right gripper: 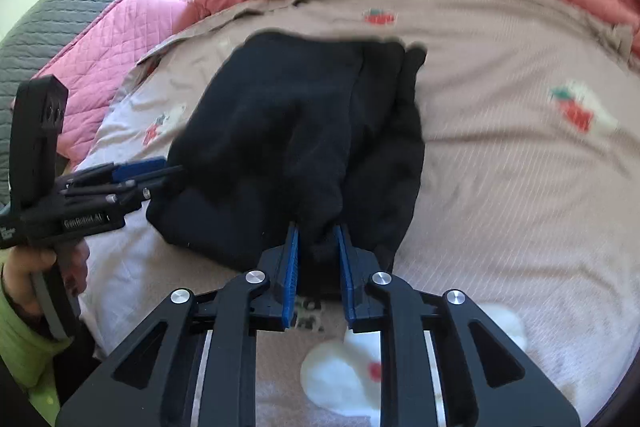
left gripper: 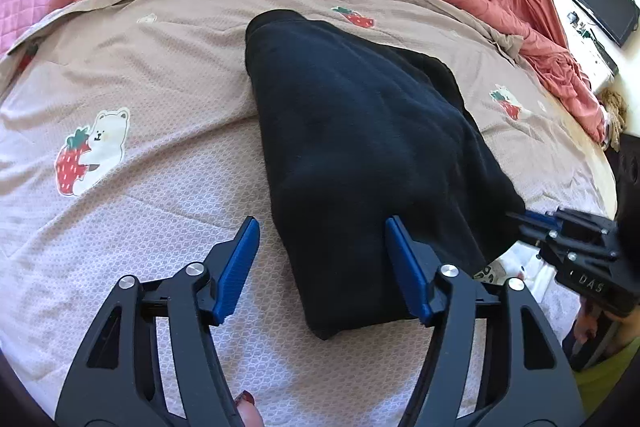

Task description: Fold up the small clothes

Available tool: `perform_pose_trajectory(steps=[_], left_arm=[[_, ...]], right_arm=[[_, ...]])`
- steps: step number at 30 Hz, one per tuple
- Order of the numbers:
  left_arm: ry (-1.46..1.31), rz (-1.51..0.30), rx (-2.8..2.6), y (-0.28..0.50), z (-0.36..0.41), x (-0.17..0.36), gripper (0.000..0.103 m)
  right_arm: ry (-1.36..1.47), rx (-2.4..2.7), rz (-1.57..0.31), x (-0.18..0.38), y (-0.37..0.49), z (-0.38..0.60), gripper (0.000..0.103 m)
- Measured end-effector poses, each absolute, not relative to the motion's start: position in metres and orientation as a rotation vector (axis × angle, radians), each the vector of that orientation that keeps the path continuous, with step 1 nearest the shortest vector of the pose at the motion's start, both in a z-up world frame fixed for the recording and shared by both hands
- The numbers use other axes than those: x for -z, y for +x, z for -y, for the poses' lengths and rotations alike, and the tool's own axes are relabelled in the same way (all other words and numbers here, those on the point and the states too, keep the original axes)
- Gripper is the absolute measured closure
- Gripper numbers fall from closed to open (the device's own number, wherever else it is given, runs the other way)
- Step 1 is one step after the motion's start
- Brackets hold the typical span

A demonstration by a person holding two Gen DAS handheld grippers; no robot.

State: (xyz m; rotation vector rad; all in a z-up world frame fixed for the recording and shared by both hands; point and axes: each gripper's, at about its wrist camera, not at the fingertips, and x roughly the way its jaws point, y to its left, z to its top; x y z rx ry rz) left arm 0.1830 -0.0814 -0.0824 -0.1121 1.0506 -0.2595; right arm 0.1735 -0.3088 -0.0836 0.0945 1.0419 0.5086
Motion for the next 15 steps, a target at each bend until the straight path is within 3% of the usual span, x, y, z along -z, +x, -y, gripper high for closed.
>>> perform_pose_trajectory(steps=[7,15], left_arm=[[-0.105,-1.065,0.267,0.182,0.075,0.086,0.037],[-0.098,-1.084,0.262,0.182,0.077,0.09,0.037]], right_arm=[[0.178,-0.452,-1.103,0.087,0.177,0.326,0.086],[0.145,-0.417,-1.109,0.102,0.176,0.321,0.081]])
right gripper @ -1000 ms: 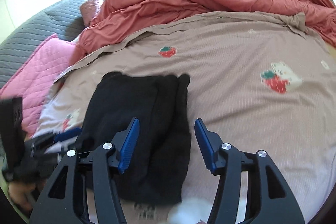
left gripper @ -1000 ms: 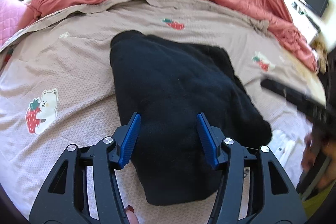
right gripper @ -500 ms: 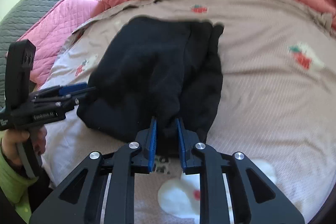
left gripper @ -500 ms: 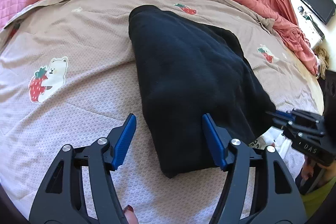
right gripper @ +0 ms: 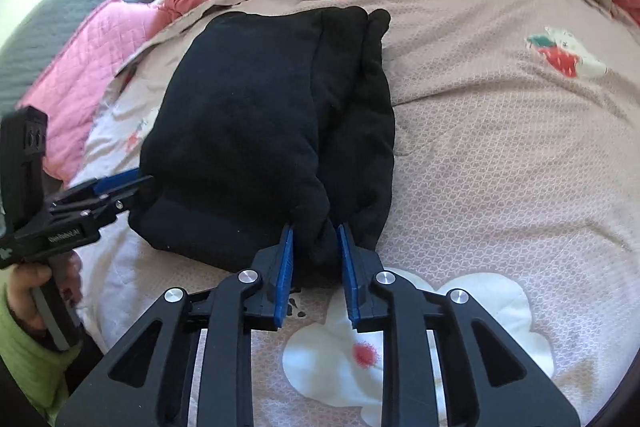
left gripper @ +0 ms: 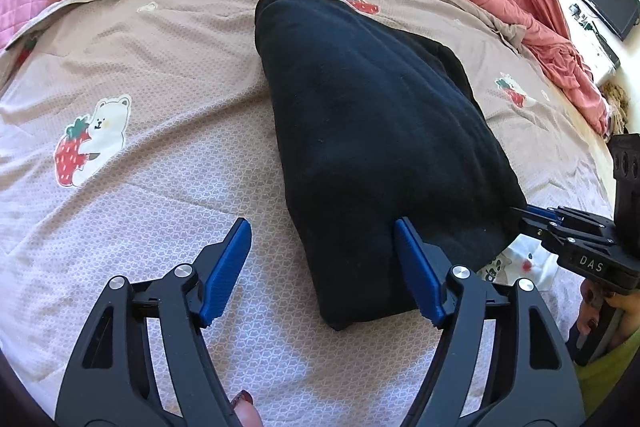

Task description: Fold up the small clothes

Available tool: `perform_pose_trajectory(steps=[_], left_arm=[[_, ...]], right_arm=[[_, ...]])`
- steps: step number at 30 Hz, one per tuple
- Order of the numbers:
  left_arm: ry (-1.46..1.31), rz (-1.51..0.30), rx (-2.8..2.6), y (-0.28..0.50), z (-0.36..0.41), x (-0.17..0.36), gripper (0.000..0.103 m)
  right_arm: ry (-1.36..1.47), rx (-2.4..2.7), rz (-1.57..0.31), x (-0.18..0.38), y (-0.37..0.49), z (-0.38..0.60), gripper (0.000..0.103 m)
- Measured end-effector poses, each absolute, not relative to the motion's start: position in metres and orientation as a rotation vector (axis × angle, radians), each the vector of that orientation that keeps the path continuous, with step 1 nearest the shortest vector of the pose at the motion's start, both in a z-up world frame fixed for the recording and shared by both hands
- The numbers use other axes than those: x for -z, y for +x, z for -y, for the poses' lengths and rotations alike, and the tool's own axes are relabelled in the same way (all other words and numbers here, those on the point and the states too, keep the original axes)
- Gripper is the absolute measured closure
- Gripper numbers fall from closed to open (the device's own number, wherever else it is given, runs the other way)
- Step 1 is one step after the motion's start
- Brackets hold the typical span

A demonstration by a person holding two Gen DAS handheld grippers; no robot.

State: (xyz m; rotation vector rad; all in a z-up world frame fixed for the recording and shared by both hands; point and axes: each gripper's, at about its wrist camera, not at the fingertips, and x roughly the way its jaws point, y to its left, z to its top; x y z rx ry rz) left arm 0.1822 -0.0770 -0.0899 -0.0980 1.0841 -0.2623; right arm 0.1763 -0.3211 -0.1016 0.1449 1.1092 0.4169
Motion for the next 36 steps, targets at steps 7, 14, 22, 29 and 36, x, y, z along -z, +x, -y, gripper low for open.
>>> perform_pose_trajectory(steps=[7,14,22,29,36], left_arm=[[-0.082,-1.079,0.259,0.18,0.078,0.084,0.037],[-0.095,-1.081,0.265,0.177,0.076,0.079,0.037],[-0.099,-1.07,0.255,0.174,0.073,0.074,0.038],[-0.108,-1.044,0.249,0.172,0.067,0.062,0.038],[-0.128,-1.016,0.228,0.172,0.056,0.051,0.028]], right_arm=[[0.046,-0.351,-1.096,0.09,0.172,0.316,0.051],[0.066,-0.333,-1.088,0.086,0.173,0.325,0.044],[0.078,-0.302,-1.065,0.077,0.17,0.332,0.032],[0.113,-0.298,-1.023,0.062,0.168,0.337,0.022],[0.174,-0.296,-0.976,0.048,0.17,0.344,0.012]])
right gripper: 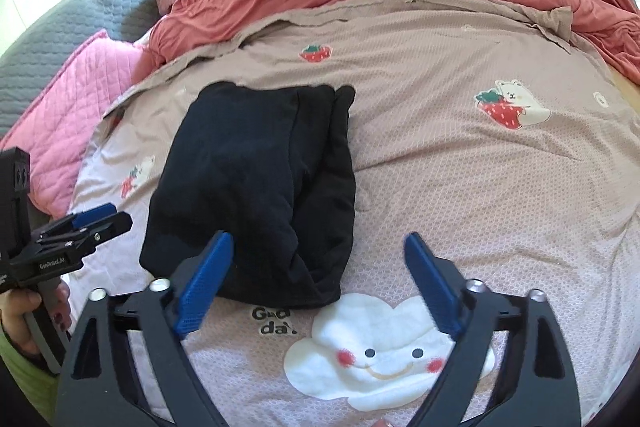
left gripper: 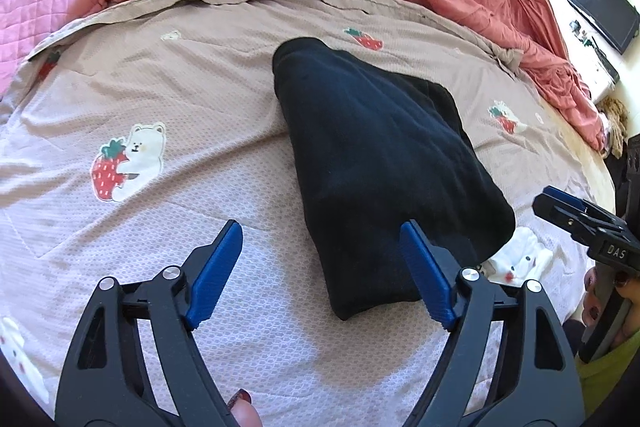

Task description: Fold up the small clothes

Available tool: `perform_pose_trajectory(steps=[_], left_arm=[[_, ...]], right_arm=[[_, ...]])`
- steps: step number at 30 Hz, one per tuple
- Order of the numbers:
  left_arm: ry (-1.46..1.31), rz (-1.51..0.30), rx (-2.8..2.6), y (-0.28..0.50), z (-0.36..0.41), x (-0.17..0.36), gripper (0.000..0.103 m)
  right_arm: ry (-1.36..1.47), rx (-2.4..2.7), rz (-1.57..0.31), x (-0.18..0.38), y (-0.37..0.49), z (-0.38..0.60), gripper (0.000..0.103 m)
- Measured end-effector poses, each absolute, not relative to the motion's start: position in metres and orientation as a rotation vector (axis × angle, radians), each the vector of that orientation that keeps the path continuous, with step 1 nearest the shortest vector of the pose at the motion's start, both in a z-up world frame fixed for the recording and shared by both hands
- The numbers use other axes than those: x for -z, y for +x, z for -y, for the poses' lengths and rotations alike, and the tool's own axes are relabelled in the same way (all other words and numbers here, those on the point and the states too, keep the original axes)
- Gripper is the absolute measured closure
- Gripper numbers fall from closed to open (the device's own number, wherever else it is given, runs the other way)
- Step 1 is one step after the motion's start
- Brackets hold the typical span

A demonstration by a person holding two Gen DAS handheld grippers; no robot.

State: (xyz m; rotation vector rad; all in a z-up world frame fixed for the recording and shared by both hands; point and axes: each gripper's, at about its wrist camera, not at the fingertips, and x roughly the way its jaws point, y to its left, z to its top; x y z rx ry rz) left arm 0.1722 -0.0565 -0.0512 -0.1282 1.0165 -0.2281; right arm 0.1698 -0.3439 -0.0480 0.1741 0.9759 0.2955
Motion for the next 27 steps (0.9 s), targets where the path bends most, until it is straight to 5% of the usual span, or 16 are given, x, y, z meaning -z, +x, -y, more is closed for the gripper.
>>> perform_pose_trajectory(steps=[4,27], left_arm=[[-0.163,-1.016,0.212,0.175,0.047,0.052,0.02],[-0.28,-1.122,0.337,0.236,0.077,0.095,0.019]], right_arm=[[0.194,-0.295,-0.962,0.046,0.178,0.349,0.01],[0.352,-0.481,-1.184,0.118,0.276,0.323,0.009]])
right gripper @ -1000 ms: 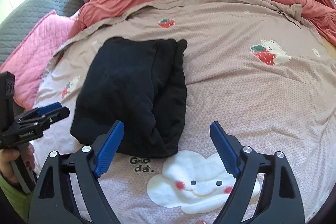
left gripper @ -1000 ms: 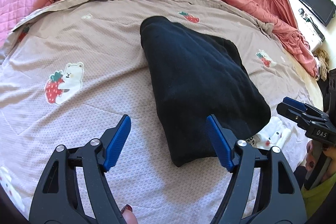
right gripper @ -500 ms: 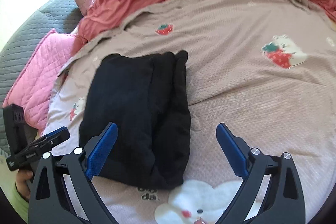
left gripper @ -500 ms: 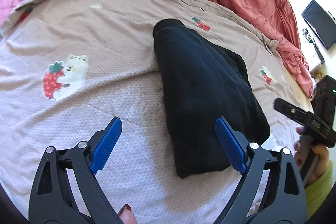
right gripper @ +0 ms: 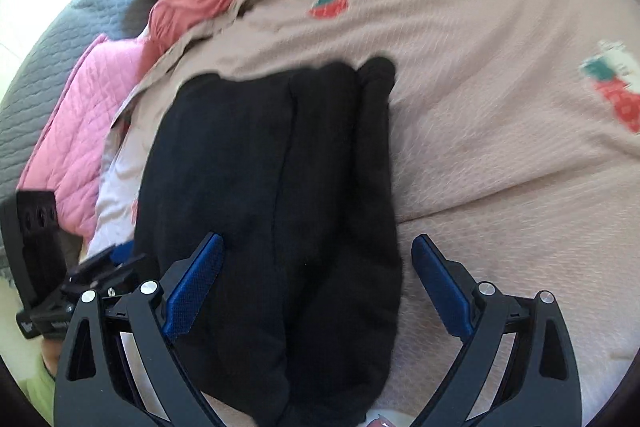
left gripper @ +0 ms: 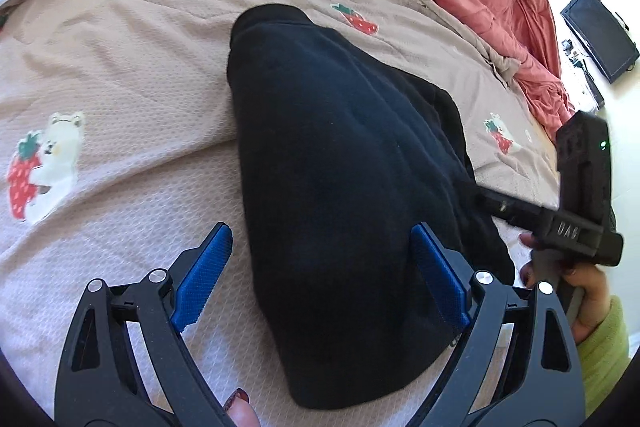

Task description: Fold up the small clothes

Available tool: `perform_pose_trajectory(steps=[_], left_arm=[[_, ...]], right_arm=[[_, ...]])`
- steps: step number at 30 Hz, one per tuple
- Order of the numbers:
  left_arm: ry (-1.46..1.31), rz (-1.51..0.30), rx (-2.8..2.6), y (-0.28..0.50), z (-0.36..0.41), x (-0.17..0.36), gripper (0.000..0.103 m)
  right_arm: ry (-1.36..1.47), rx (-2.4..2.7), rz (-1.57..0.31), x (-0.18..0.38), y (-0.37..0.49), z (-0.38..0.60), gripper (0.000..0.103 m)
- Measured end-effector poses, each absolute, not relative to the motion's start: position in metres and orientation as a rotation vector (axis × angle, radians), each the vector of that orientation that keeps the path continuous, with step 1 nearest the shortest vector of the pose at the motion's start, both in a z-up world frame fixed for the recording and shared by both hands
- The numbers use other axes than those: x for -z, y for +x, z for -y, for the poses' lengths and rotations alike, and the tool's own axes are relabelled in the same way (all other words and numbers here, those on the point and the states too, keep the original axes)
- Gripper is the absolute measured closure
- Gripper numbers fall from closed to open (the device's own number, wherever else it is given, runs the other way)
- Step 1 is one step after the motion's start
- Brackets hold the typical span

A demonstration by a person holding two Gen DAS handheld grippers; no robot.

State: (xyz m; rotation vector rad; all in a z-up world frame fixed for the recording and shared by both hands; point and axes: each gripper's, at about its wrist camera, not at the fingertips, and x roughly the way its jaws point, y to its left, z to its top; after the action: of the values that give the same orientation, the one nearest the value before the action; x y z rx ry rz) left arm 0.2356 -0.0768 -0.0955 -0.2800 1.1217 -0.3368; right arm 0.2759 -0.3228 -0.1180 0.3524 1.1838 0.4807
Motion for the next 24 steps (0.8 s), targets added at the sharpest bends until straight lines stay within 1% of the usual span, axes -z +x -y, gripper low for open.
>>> perform_pose_trajectory(steps=[1,2,3,4,5,6,8,9,10,11,13,14,15,16,17,19,22,24], left_arm=[[-0.285,-1.124,0.343,0.238,0.078,0.098,0.019],[-0.285,-1.124,0.346,0.239,0.079,0.099,0.019],[-0.277,-1.128,0.349,0.241,0.081,0.102,0.019],[-0.27,-1.125,0.352,0.243,0.083,0.103,0.02],[-0.269,-1.123,0.357,0.244,0.083,0.103,0.021],[-0.274,-1.124,0.363,0.245,0.084,0.103,0.023],[-0.294,-1.13,0.373,0.248,0.083,0.105,0.026],[-0.304,-1.133,0.377,0.25,0.082,0.106,0.027],[-0.31,-1.134,0.38,0.251,0.082,0.106,0.027],[-0.314,-1.133,0.383,0.252,0.082,0.106,0.027],[-0.33,-1.132,0.384,0.254,0.082,0.109,0.027],[-0.342,-1.131,0.384,0.254,0.081,0.109,0.027],[-0.352,-1.131,0.383,0.255,0.081,0.11,0.029],[-0.357,-1.127,0.381,0.254,0.08,0.11,0.032],[-0.36,-1.119,0.38,0.253,0.08,0.108,0.037],[-0.349,-1.106,0.375,0.252,0.08,0.103,0.046],[-0.356,-1.076,0.381,0.246,0.077,0.092,0.051],[-0.36,-1.056,0.388,0.242,0.075,0.083,0.052]], right_arm=[[0.365,-0.494,-1.189,0.123,0.277,0.321,0.009],[0.371,-0.503,-1.189,0.125,0.278,0.321,0.014],[0.38,-0.526,-1.184,0.126,0.278,0.319,0.02],[0.385,-0.551,-1.178,0.125,0.278,0.318,0.03],[0.383,-0.571,-1.17,0.124,0.278,0.316,0.038],[0.376,-0.586,-1.165,0.122,0.279,0.314,0.04],[0.358,-0.598,-1.156,0.121,0.28,0.313,0.04],[0.36,-0.6,-1.154,0.123,0.282,0.313,0.037],[0.362,-0.582,-1.153,0.126,0.284,0.314,0.026],[0.371,-0.574,-1.159,0.13,0.286,0.314,0.023],[0.414,-0.577,-1.164,0.135,0.289,0.315,0.022],[0.412,-0.581,-1.159,0.135,0.288,0.313,0.025],[0.409,-0.597,-1.154,0.134,0.288,0.311,0.03],[0.419,-0.615,-1.151,0.133,0.288,0.309,0.04],[0.41,-0.618,-1.143,0.13,0.286,0.308,0.043],[0.376,-0.622,-1.125,0.123,0.283,0.304,0.049],[0.344,-0.62,-1.093,0.109,0.277,0.3,0.051],[0.331,-0.624,-1.068,0.099,0.273,0.298,0.052]])
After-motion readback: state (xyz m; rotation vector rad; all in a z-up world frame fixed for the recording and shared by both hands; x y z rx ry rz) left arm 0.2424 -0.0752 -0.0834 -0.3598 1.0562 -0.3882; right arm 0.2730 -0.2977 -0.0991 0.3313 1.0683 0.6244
